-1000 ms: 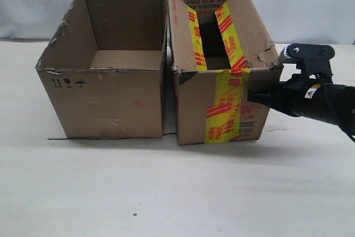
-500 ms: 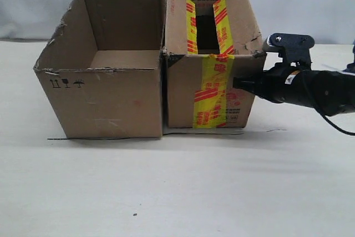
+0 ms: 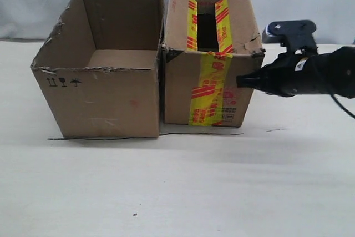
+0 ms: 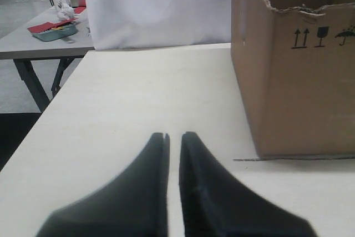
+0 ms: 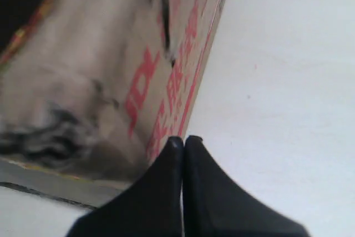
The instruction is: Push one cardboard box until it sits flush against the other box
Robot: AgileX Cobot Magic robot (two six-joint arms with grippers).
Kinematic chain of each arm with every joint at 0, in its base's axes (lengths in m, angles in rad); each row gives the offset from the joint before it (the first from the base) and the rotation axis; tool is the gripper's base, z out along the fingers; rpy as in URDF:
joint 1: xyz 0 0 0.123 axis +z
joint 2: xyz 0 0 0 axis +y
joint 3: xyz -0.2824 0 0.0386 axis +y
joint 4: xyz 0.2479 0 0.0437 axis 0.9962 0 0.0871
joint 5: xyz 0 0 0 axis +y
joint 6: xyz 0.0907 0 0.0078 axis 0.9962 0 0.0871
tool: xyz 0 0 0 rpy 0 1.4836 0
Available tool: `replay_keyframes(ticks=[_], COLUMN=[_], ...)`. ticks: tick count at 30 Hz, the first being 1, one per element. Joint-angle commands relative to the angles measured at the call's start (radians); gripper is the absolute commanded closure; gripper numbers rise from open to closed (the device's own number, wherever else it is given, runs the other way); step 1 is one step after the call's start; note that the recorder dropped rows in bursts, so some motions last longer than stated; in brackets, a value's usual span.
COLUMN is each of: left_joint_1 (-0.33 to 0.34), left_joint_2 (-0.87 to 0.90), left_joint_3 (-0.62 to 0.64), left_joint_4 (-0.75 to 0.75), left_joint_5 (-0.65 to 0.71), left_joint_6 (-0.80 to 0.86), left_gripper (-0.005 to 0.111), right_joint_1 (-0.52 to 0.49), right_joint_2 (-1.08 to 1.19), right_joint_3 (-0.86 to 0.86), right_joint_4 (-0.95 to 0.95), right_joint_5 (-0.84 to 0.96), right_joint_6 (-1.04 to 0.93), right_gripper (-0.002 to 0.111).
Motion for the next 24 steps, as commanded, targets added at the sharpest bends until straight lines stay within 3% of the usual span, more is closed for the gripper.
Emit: replay_keyframes(ticks=[1,4,8,21,24], left_joint_1=[0.000,0.000,0.000,0.000,0.000], left_joint_2=[-0.003,-0.003,-0.003,-0.003,-0.003], left_joint_3=[0.003,0.003,0.003,0.003,0.003], left_joint_4=[-0.008,-0.008,-0.008,-0.008,-0.008], left_joint_5=[-0.008,-0.008,-0.008,-0.008,-0.008], left_joint_6=[-0.003,-0.003,-0.003,-0.003,-0.003], left_gripper=[0.107,0.107,0.107,0.107,0.107], right_joint_1=[-0.041,-0.039,-0.039,-0.039,-0.039], right_joint_2=[-0.299,-0.598,-0.853,-1.388,-1.470], right_joint_3=[0.117,0.352,0.540,0.863,0.863], right_joint_4=[-0.017,0.041,0.047,-0.031,-0.068], right_joint_5=[0.039,-0.103,-0.170,-0.207,-0.103], right_joint_6=[-0.007,-0.007,-0.007,-0.007,-0.007], right_gripper=[0.109,0.109,0.109,0.109,0.109])
